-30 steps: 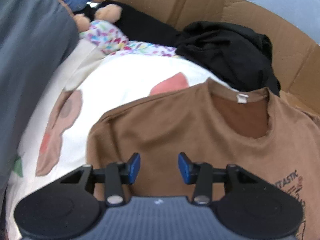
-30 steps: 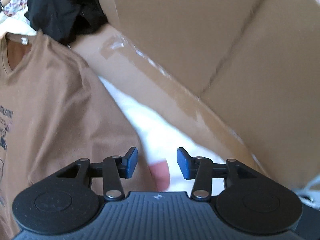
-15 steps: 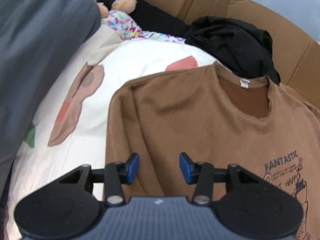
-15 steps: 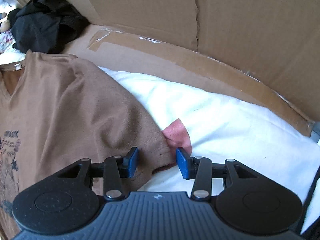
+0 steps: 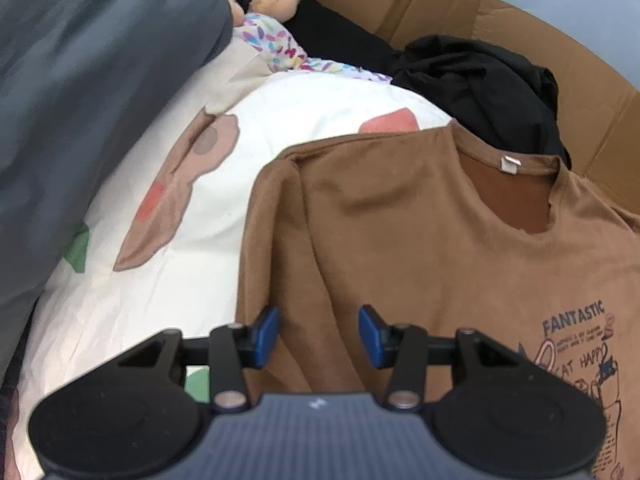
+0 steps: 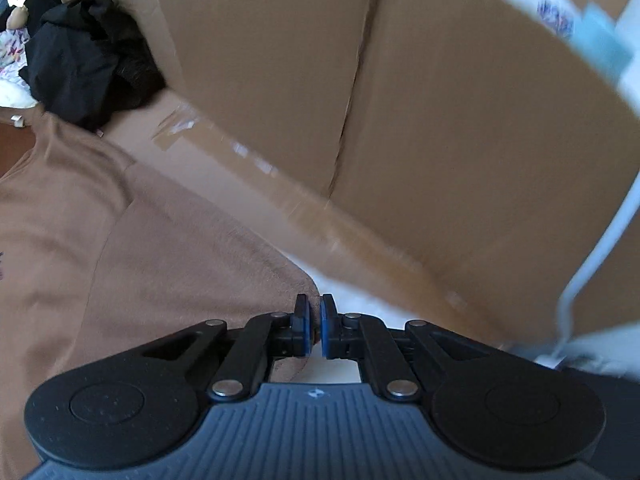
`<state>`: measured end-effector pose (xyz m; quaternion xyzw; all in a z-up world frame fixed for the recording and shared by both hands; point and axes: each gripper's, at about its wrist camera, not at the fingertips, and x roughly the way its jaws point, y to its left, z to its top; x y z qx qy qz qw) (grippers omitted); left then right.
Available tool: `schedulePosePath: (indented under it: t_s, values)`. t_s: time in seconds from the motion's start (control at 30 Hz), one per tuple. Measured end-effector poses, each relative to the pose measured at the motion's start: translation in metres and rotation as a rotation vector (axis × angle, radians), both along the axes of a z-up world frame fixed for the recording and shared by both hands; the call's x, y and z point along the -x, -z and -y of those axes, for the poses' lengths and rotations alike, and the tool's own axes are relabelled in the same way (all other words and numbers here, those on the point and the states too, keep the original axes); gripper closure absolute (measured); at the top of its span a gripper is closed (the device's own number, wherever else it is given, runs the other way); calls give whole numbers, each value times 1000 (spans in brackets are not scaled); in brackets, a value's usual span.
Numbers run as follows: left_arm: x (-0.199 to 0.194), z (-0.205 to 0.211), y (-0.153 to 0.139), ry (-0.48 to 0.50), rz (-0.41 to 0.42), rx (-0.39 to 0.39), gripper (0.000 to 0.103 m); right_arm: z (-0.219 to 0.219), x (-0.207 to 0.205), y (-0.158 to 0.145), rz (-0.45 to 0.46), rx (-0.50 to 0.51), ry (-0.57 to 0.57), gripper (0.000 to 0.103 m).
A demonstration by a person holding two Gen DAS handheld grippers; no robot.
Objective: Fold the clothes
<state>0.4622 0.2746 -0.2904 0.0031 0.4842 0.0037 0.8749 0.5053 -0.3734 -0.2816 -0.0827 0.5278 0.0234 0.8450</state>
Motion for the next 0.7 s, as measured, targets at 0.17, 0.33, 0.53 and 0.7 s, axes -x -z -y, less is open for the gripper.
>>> schedulePosePath:
  t_s: [0.17,0.33,0.53,0.7]
  values:
    - [4,-8,0,-13,-3,3,56,-6,7,1,-11,-54,52,60]
    - [13,-20,3,-44,-10,12,56,4,38,12,-53,-198,148,60]
    - [30,-25,2,-48,-2,31,55,17,84,34,-88,-372,323,61]
    - [52,-30,-4,-52,7,45,55,24,121,51,-92,-559,493,61]
